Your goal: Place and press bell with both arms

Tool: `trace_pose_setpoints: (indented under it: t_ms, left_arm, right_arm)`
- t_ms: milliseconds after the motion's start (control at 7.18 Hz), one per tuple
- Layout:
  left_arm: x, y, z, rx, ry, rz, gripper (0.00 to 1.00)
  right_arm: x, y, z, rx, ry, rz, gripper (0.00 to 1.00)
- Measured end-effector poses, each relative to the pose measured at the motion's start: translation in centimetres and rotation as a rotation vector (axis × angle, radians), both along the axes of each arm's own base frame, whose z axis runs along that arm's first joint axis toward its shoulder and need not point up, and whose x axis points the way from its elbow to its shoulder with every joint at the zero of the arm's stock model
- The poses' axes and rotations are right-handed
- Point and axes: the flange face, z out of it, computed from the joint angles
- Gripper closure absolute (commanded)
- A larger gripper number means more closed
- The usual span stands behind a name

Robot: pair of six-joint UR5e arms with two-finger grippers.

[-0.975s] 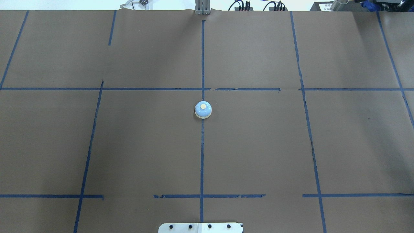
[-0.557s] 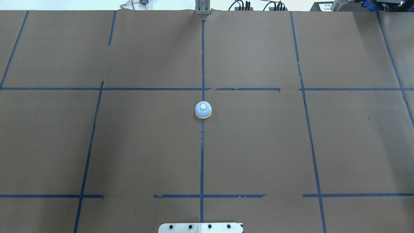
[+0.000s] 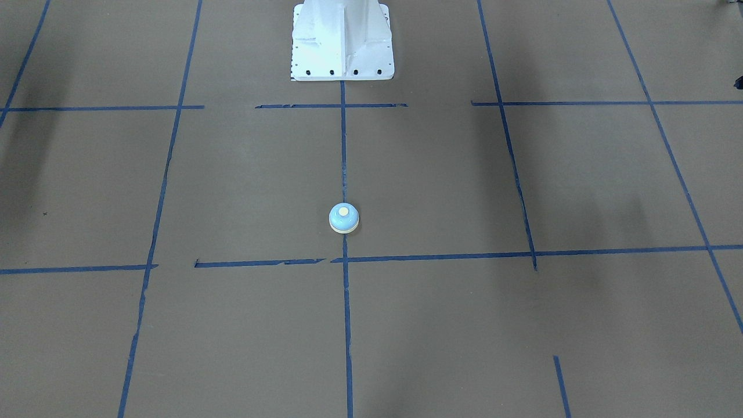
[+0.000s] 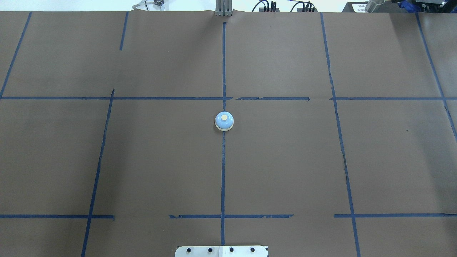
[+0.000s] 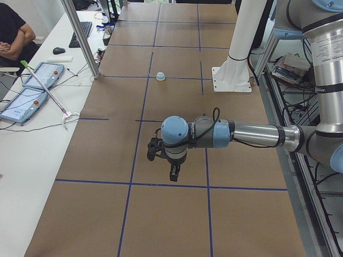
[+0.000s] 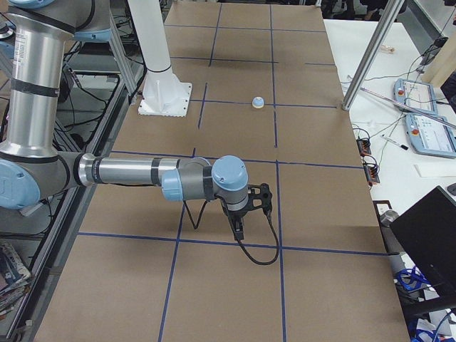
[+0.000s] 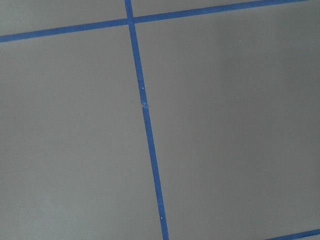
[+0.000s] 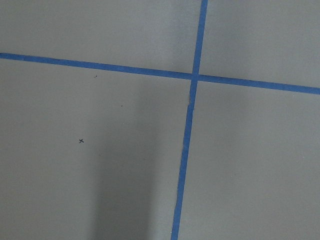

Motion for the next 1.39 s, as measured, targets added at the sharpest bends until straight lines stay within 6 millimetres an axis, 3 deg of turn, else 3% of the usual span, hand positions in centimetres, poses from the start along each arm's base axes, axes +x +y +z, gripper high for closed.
trace_pose_setpoints:
  t_ms: [418,975,1393]
  left_arm:
    - [-0.1,-0.4,0.9,-0.036,-0.008,-0.030,0.00]
    - [-4.5,0.0,0.4,-0.021,-0.009,-0.148,0.00]
    - [-4.8,1.1,1.2,-0.039,-0.012,-0.155,0.00]
  right_arm:
    - [-0.8,0.3,0.1,-0.012,0.004,-0.020,0.00]
    - [-2.3,0.6,0.2,-0.017,0.000,-0.059,0.00]
    - [-2.2,1.1,0.1,-0.018,-0.002,-0.059,0.00]
